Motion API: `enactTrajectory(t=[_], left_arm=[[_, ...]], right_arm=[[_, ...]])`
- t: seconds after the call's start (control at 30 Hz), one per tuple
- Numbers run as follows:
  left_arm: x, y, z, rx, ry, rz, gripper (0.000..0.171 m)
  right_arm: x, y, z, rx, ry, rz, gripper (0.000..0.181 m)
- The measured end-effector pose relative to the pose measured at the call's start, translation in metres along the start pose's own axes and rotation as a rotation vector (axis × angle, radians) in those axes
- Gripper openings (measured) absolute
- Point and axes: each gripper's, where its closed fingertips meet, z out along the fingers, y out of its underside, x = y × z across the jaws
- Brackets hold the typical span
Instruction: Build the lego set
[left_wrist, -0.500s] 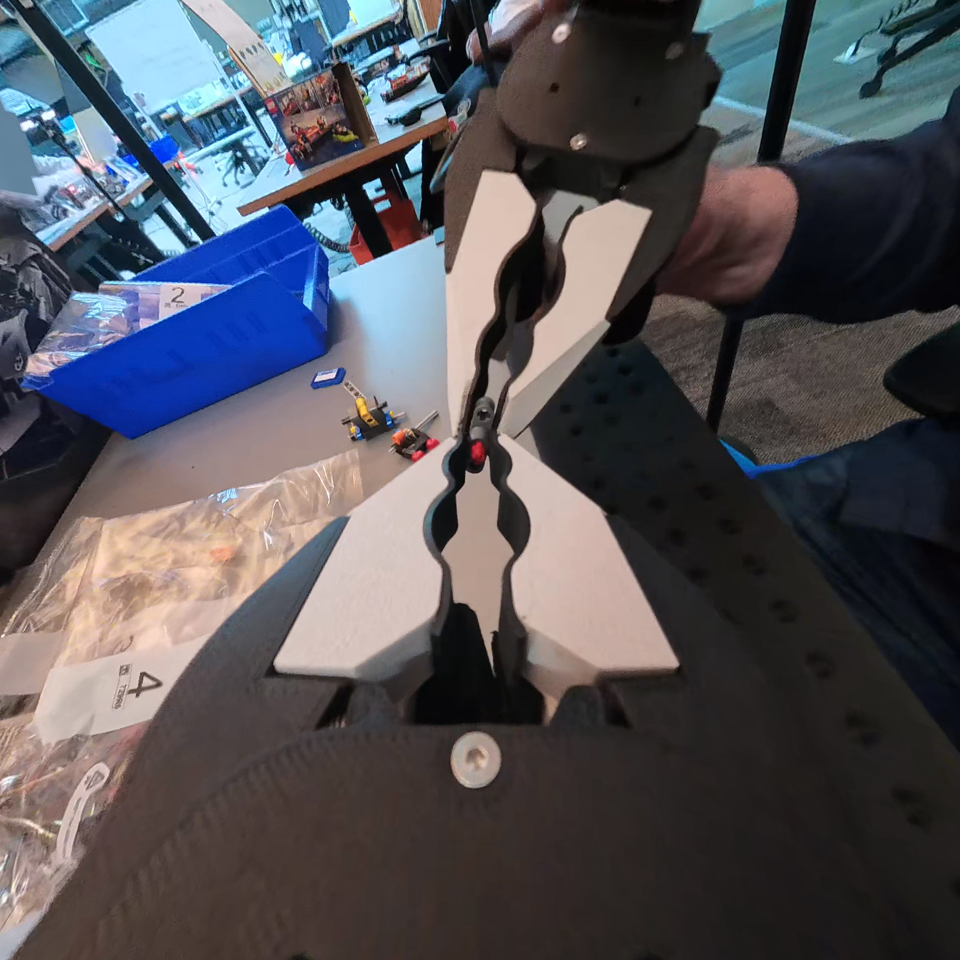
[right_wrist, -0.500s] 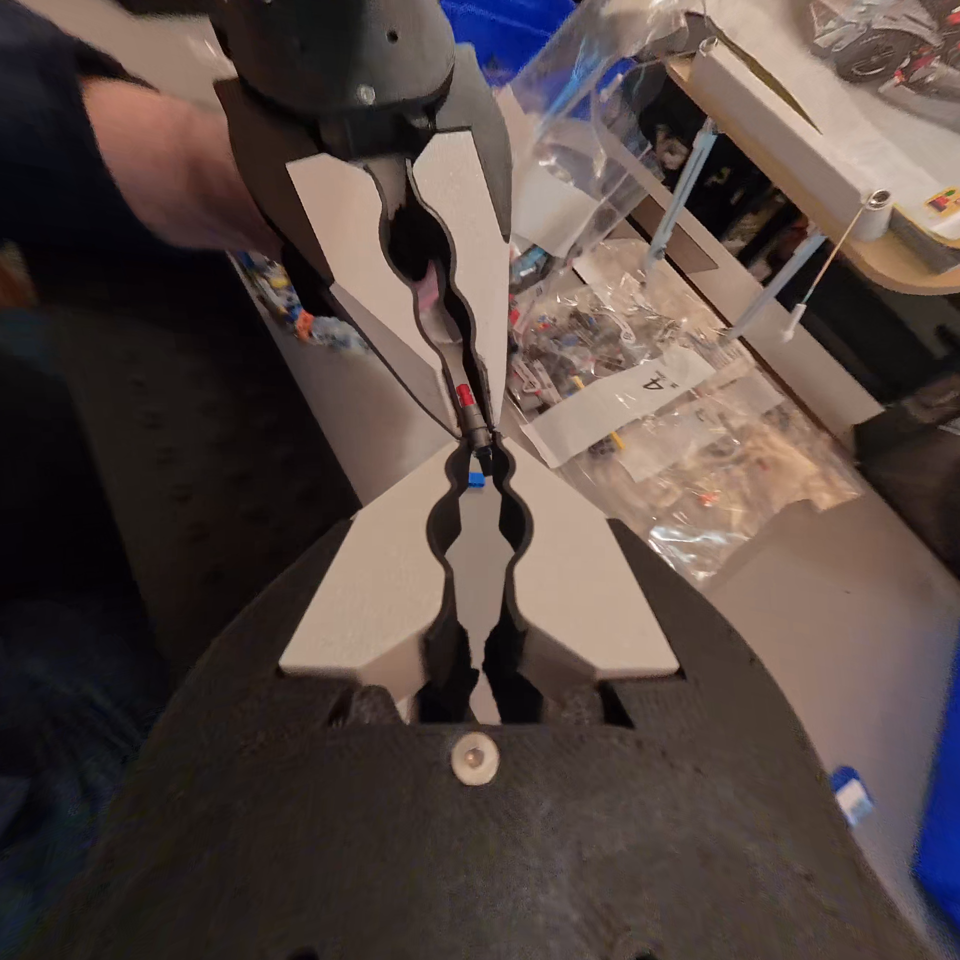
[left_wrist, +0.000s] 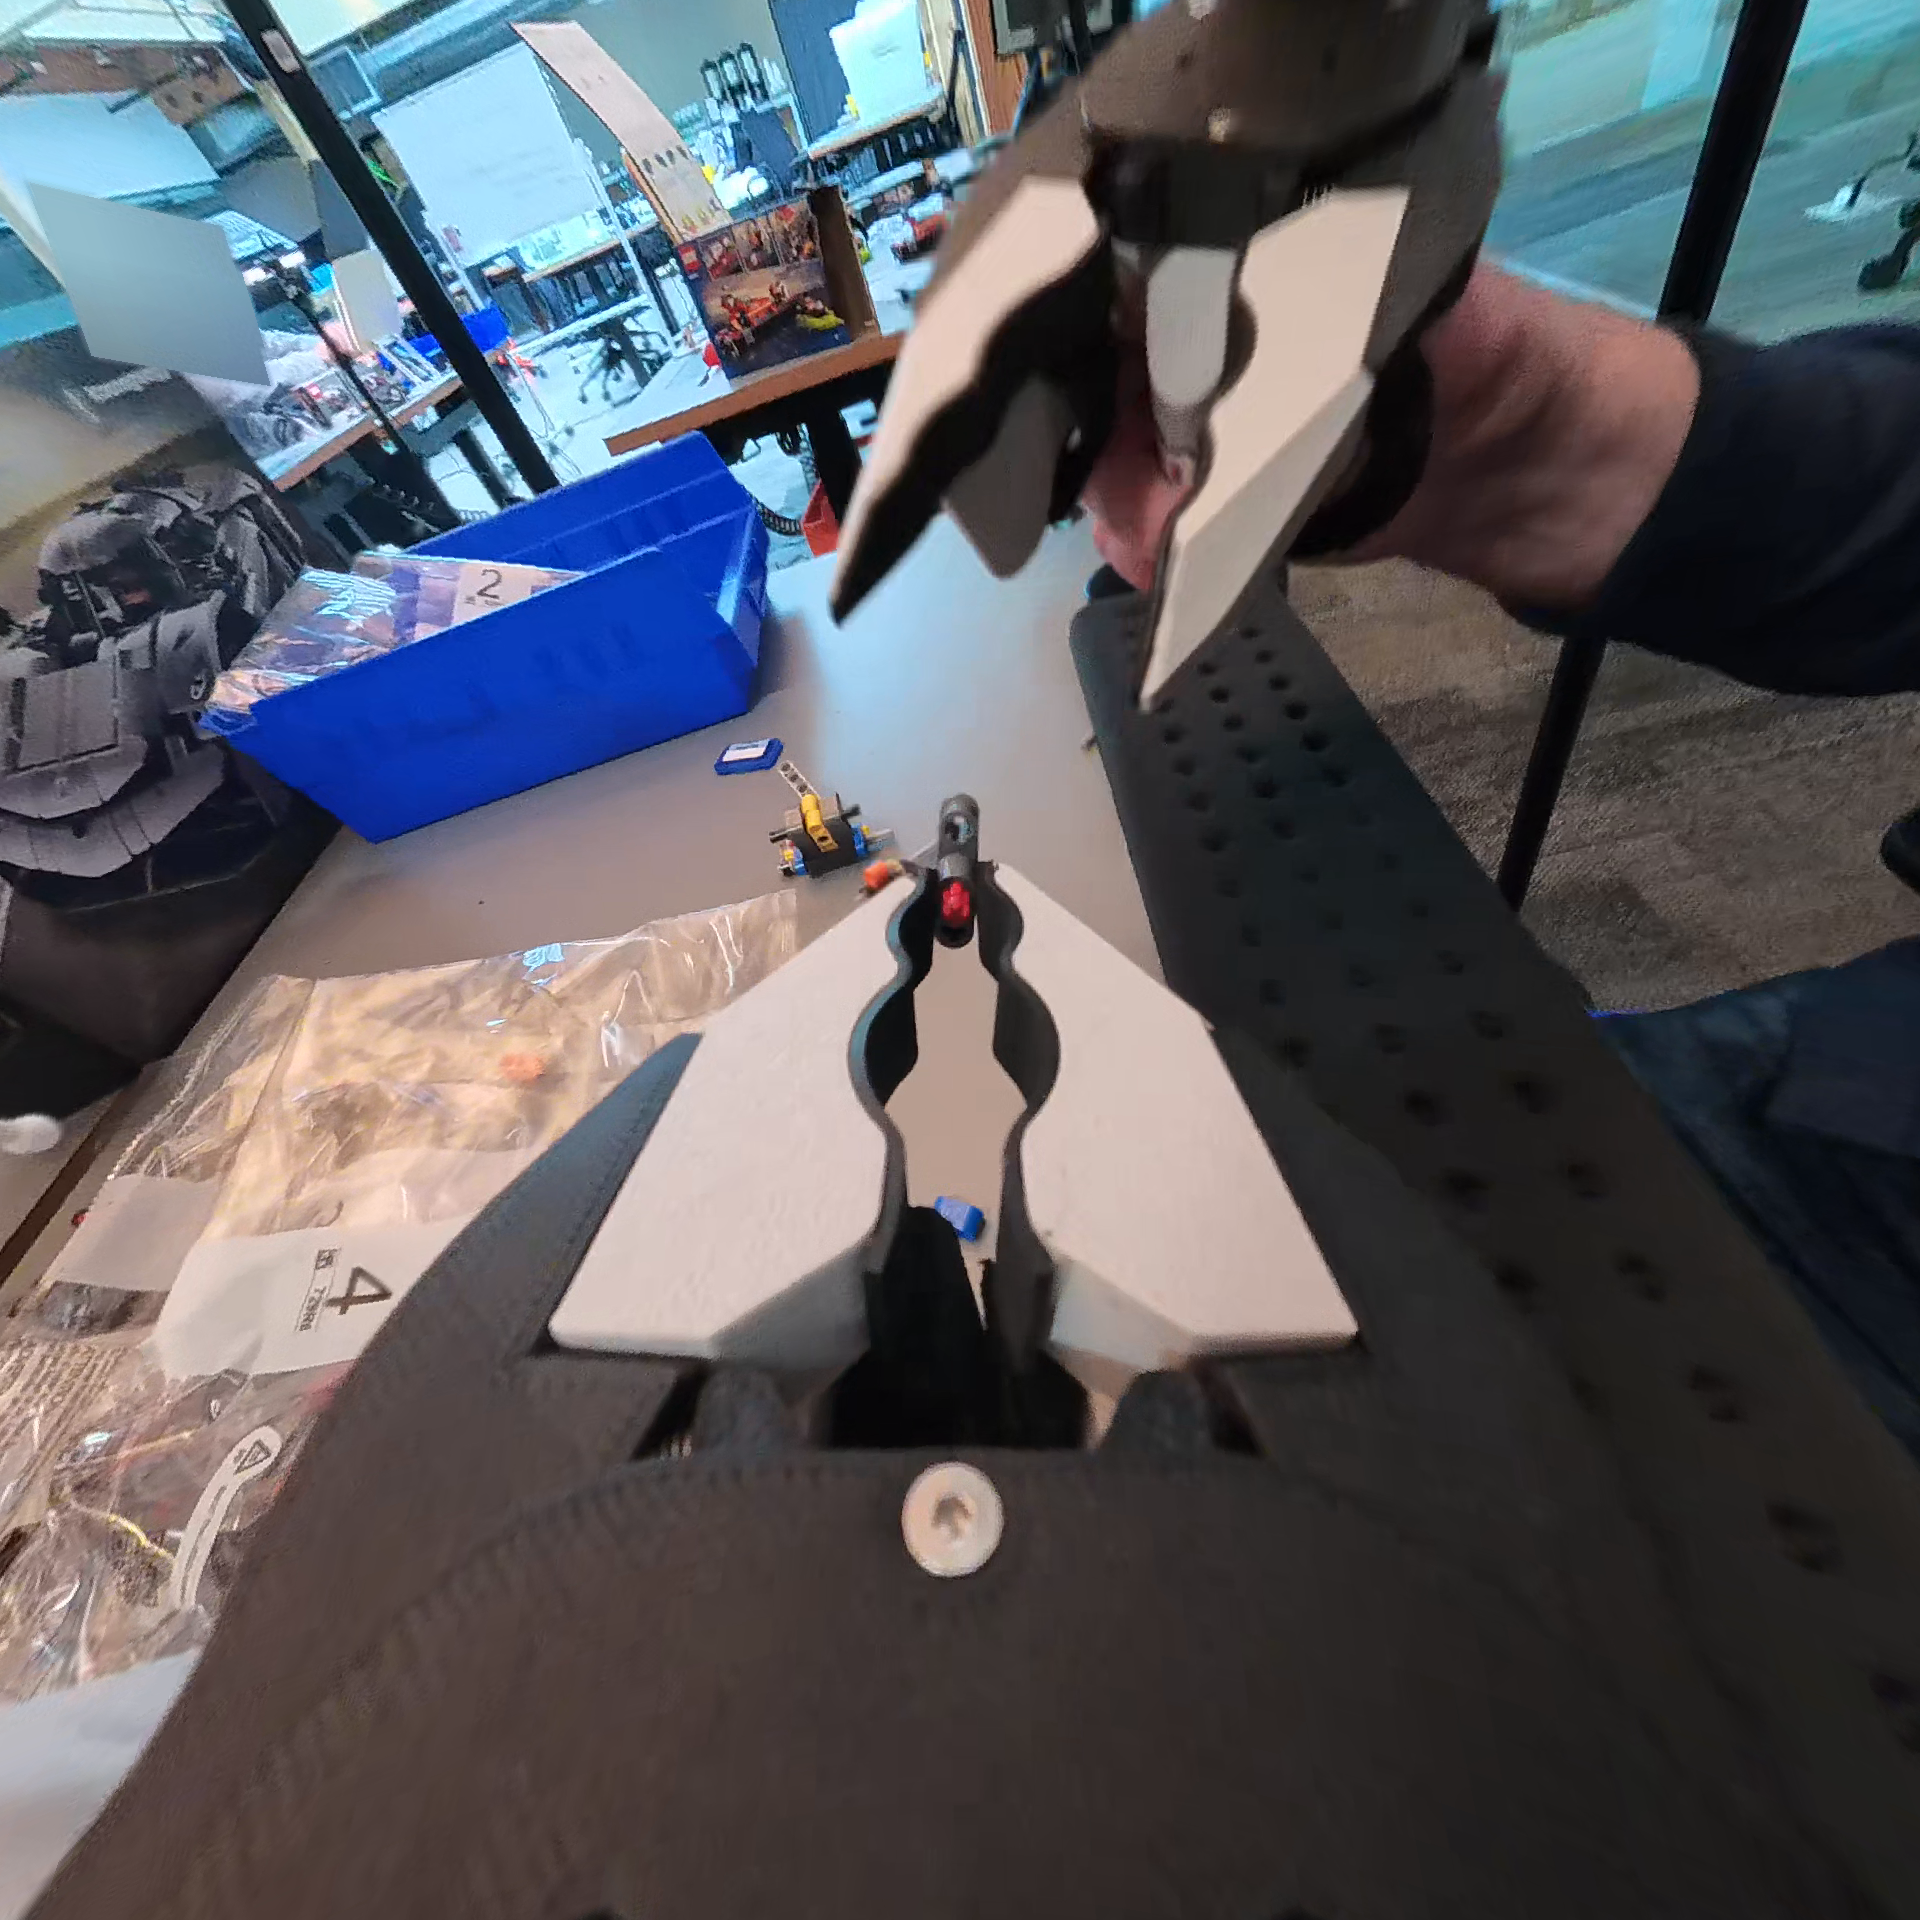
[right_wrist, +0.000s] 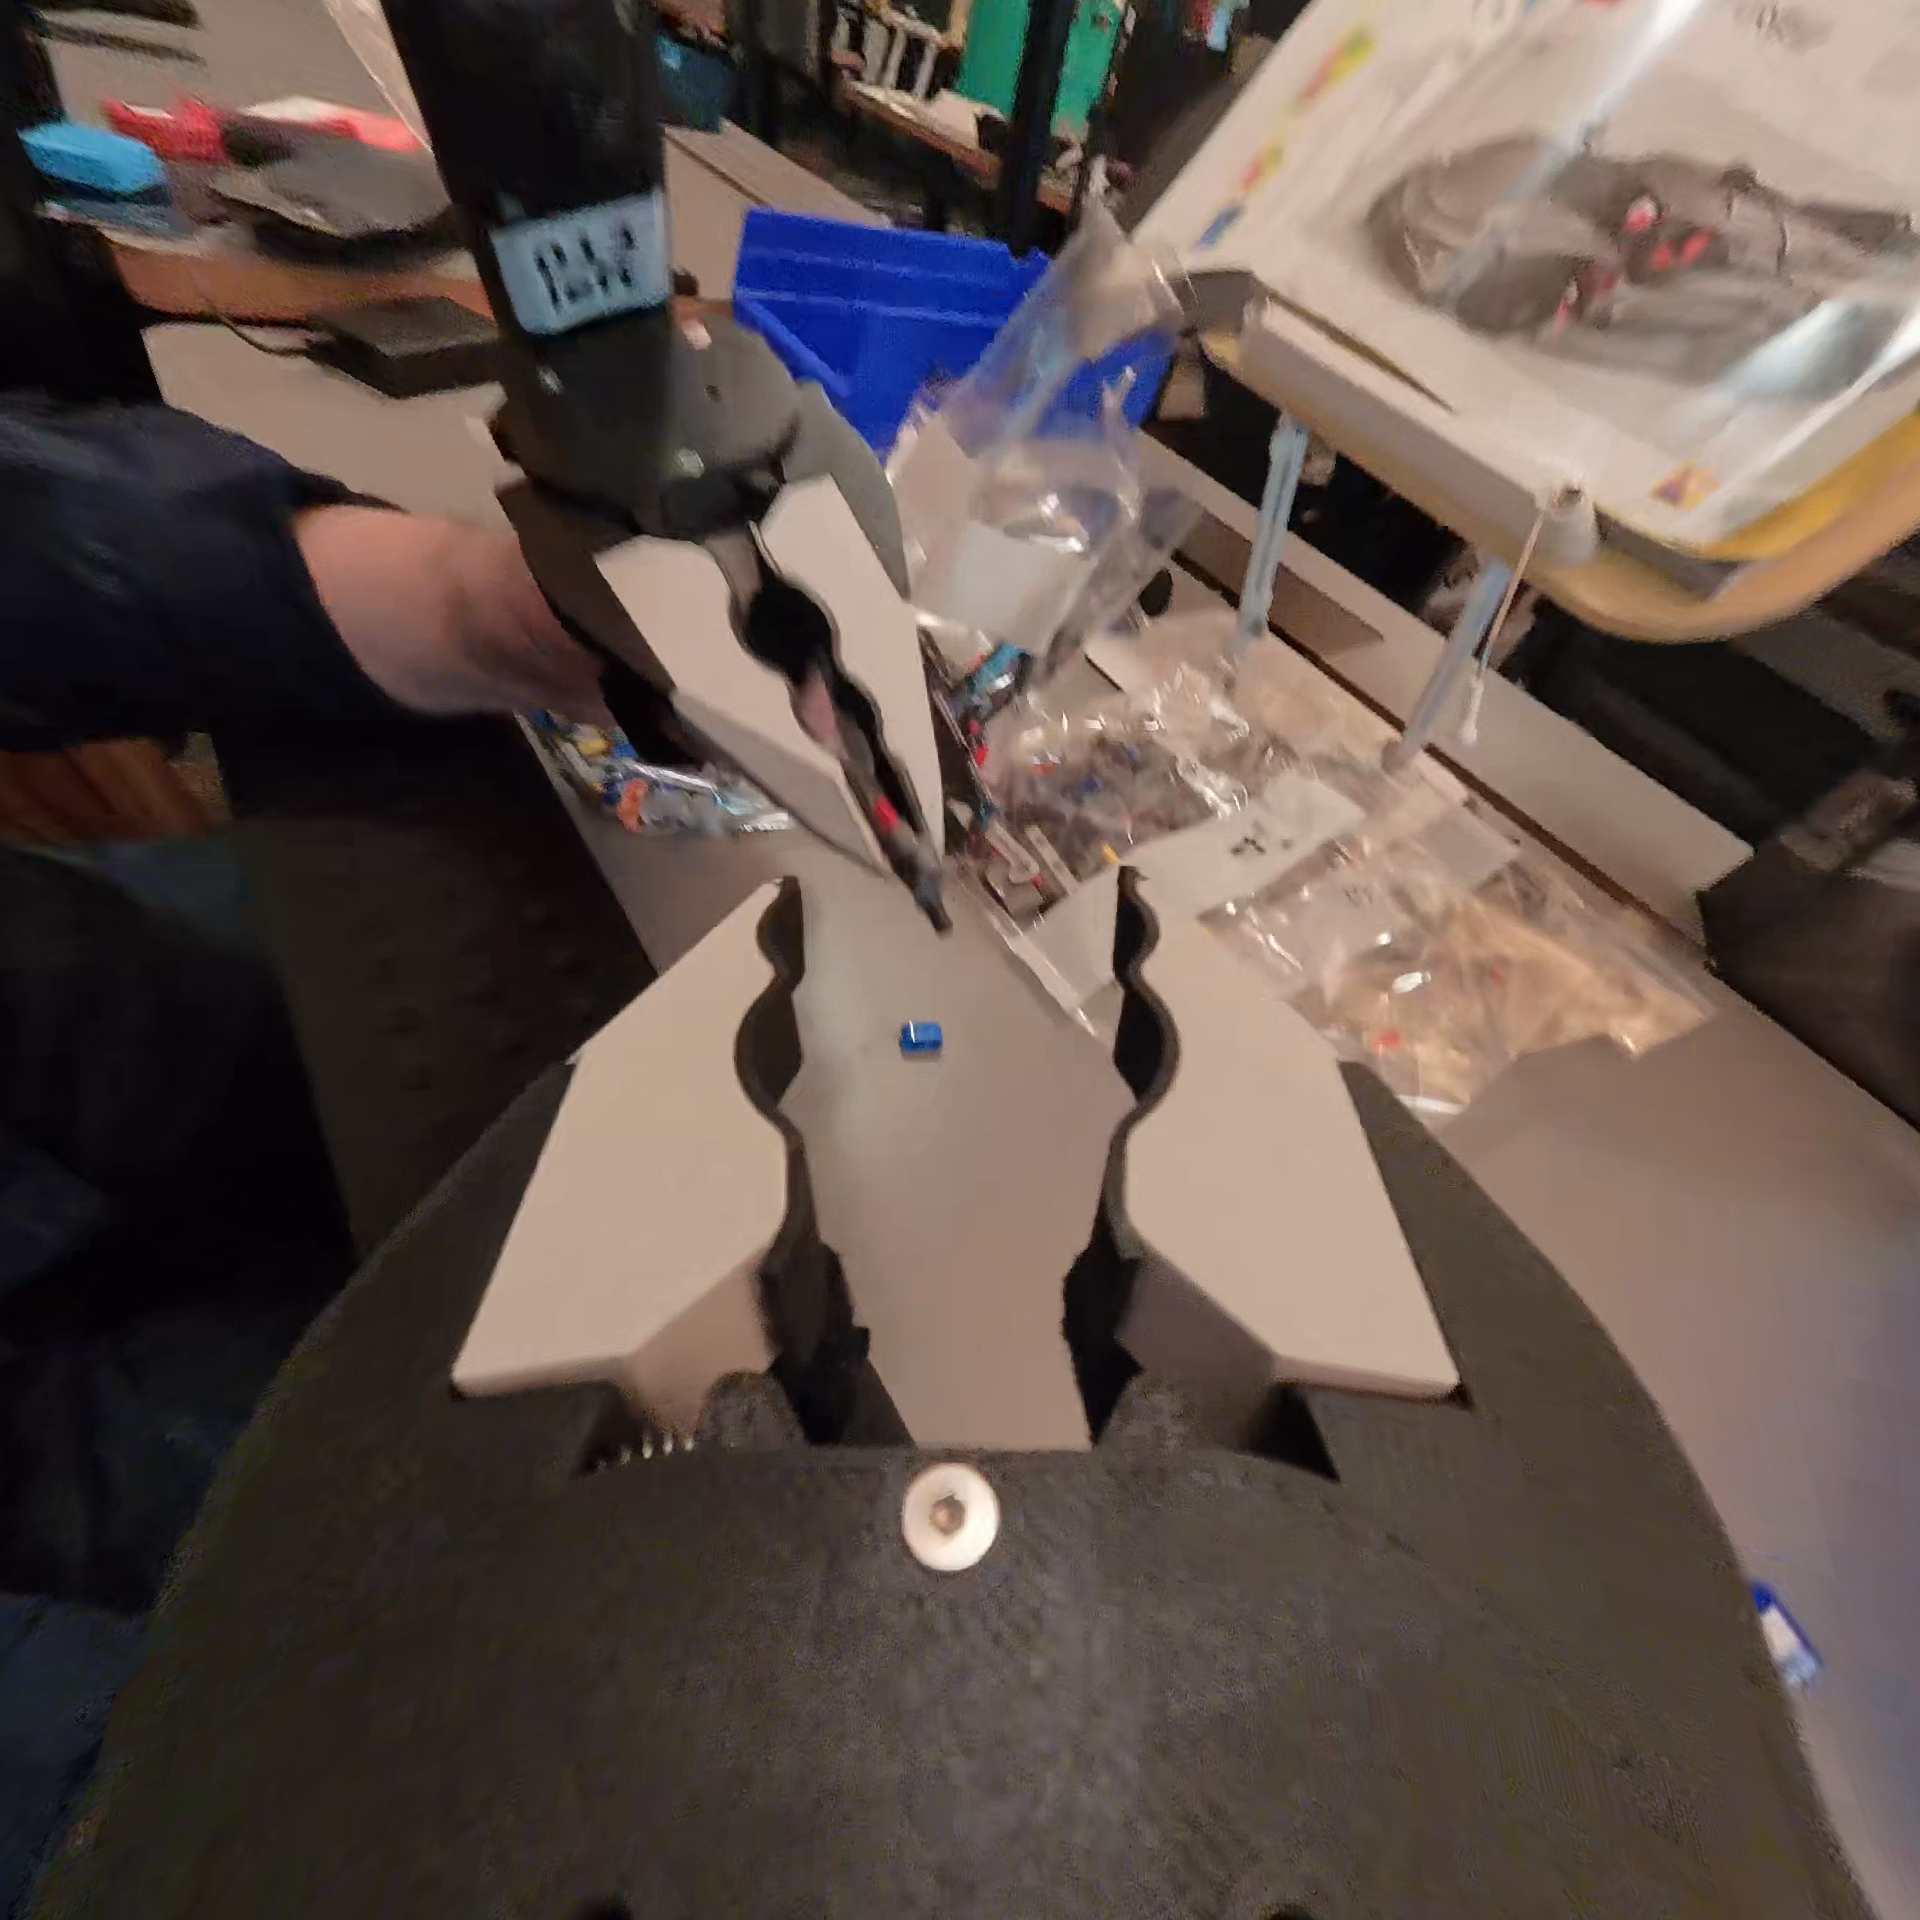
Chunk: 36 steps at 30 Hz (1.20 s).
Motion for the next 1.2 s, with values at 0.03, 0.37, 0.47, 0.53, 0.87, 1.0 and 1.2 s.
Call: enactTrajectory(t=[0.03,0.37,0.47,0.53,0.87,1.0,1.2], left_arm=[[0.002,0.003,0.003,-0.016,0.004,0.011,0.007],[-0.049,0.014,-0.025,-0.062,-0.252,-0.011,0.007],[-0.052,0.011,-0.028,-0.020,-0.252,-0.049,0.007],[-0.052,0.014,-0.027,-0.033,-0.253,-0.048,0.007],[-0.051,0.013,-0.023,-0.020,-0.242,-0.063,0.007],[-0.051,0.009,-0.025,-0.003,-0.242,-0.063,0.007],[-0.049,0.003,-0.026,0.002,-0.249,-0.036,0.007]], right_arm=[[-0.003,-0.006,0.003,0.012,-0.008,-0.013,0.056],[0.005,0.089,0.060,-0.427,-0.028,0.200,0.095],[0.008,0.124,0.076,-0.590,-0.008,0.210,0.121],[0.015,0.141,0.084,-0.674,0.037,0.216,0.137],[0.042,0.144,0.118,-0.577,0.077,0.330,0.153],[0.045,0.145,0.118,-0.548,0.078,0.328,0.155],[0.045,0.145,0.118,-0.547,0.078,0.328,0.155]])
